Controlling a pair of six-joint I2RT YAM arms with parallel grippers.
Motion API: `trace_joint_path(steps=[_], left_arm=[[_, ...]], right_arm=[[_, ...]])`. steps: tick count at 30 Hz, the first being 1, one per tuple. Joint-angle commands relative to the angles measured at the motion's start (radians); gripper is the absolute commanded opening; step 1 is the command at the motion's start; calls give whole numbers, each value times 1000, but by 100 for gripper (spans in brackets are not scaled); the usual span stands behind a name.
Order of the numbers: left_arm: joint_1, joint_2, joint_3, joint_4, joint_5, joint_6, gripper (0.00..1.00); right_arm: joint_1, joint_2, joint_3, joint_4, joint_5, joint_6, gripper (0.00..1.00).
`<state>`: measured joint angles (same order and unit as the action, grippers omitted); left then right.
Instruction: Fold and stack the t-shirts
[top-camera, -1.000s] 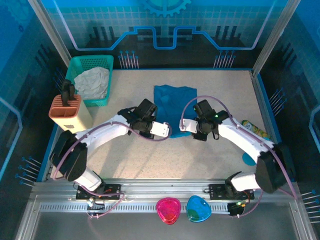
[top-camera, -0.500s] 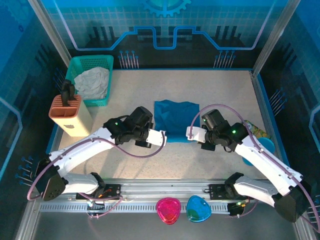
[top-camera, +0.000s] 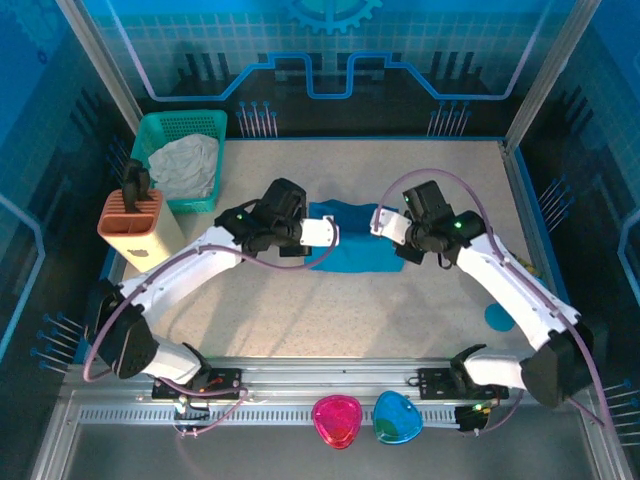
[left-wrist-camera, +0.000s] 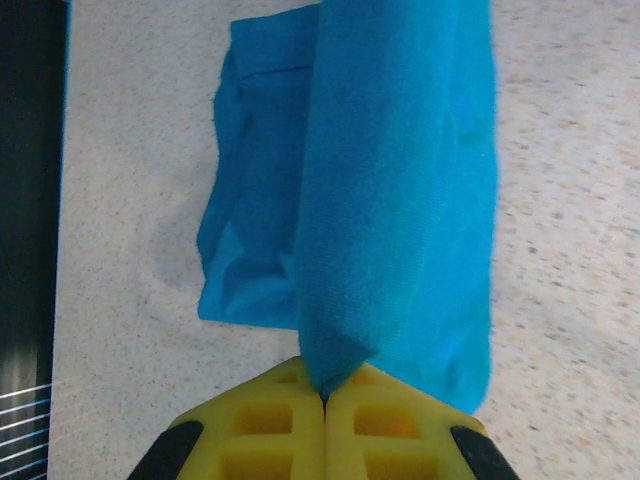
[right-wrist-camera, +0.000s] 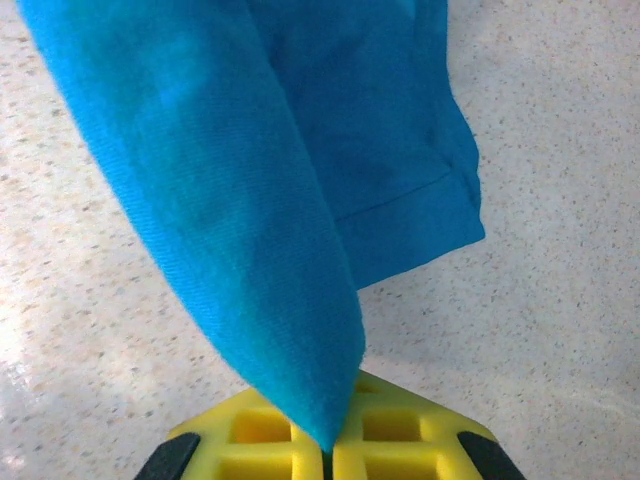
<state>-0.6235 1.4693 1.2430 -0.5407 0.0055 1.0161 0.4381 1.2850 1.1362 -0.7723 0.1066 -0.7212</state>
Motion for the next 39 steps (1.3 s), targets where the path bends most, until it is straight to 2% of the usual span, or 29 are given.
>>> trace_joint_path(steps=[1, 12, 19, 28, 29, 31, 36, 39], left_arm=[[36, 70, 68, 64, 2, -40, 0], [110, 347, 272, 122, -31, -69, 0], [134, 474, 307, 212, -62, -89, 0], [156, 608, 331, 350, -98, -100, 0], [157, 619, 331, 363, -103, -100, 2], [159, 638, 331, 381, -111, -101, 10], [162, 644, 282, 508, -158, -122, 50], [163, 618, 236, 612, -197, -126, 64]], right_arm=[[-40, 80, 52, 41, -53, -30, 0], [-133, 373, 206, 125, -75, -48, 0], [-179, 536, 275, 165, -95, -36, 0], [-202, 692, 300, 299, -63, 29, 0], [-203, 703, 298, 311, -56, 36, 2], [-203, 717, 291, 343, -39, 53, 13], [-206, 713, 255, 447, 15, 108, 41], [-209, 702, 266, 476, 65, 192, 48]])
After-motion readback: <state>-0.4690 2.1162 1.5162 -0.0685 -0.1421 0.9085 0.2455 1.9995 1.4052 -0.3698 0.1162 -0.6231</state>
